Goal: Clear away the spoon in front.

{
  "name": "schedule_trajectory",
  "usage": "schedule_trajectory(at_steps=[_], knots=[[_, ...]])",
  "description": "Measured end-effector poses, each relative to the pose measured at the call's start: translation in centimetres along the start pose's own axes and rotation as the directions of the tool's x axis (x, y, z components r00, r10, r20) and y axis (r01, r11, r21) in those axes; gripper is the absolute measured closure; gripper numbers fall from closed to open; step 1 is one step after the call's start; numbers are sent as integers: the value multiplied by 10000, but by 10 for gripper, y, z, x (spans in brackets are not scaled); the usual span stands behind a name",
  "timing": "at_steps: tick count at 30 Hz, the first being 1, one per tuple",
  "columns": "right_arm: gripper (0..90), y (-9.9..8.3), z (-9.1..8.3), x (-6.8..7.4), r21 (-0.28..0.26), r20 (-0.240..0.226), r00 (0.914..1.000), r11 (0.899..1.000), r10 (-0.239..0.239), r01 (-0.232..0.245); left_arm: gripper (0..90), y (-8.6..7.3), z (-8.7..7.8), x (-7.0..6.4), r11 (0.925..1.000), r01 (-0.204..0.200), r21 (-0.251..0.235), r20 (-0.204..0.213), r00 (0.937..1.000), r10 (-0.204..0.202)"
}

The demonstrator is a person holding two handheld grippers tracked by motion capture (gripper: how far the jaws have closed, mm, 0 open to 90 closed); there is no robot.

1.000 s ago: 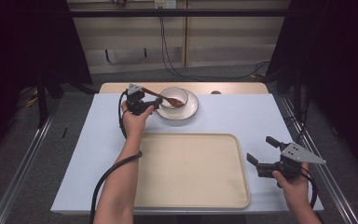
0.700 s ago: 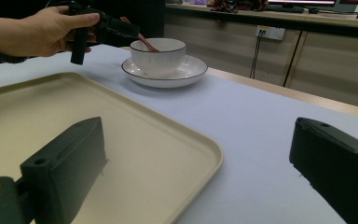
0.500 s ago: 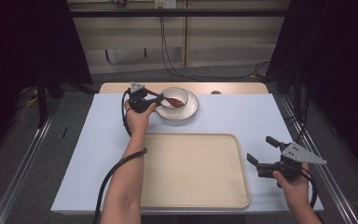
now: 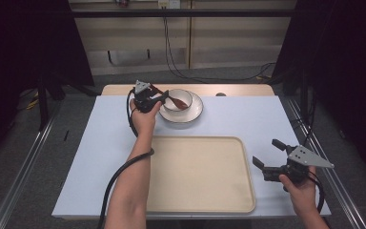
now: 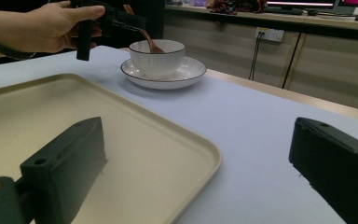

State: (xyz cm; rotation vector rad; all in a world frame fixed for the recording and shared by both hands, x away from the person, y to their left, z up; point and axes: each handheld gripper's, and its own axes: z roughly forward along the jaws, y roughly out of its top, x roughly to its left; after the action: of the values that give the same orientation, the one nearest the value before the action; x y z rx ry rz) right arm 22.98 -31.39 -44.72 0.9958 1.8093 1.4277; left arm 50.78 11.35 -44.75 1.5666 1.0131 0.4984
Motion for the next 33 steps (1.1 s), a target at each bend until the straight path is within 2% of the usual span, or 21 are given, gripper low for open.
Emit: schedule_trajectory(at_steps=[1,2,4,6,11,15,16,18,19,21,26,33], knots=[[33,0,0,0,-20,25,10000,10000,6,-6,504,1,0,0,10000,-44,-84,-92,9999,43],[33,0,0,0,23,1,10000,10000,-92,92,519,1,0,-1,9999,-43,-140,56,10000,43],[33,0,0,0,-24,-18,10000,10000,-86,86,573,2,0,-2,9998,-156,-146,16,9999,157],[32,0,0,0,-13,-31,10000,10000,-85,85,617,2,0,-2,9999,-25,-165,310,9995,30],[32,0,0,0,-25,9,10000,10000,-44,44,688,4,0,-5,9994,144,-312,349,9993,-133],[32,1,-1,0,-64,9,10000,10000,-7,7,764,8,-2,-6,9989,255,-388,696,9973,-227],[32,0,0,-1,-60,28,10000,10000,-3,3,788,9,-2,-7,9982,328,-498,866,9958,-284],[30,0,0,-1,-42,52,10000,10000,-49,50,819,12,-3,-9,9974,316,-651,848,9961,-260],[30,0,0,-1,-51,45,10000,10000,-34,34,838,13,-3,-10,9966,326,-753,967,9950,-252],[30,1,0,-1,-75,44,10000,10000,-11,11,839,17,-3,-12,9960,371,-814,1069,9939,-283],[29,1,-1,-1,-59,51,10000,10000,-44,44,840,28,-7,-17,9958,178,-897,1328,9911,-57],[28,0,0,-2,31,87,10000,10000,-33,33,840,39,-15,-20,9956,100,-937,1482,9890,40]])
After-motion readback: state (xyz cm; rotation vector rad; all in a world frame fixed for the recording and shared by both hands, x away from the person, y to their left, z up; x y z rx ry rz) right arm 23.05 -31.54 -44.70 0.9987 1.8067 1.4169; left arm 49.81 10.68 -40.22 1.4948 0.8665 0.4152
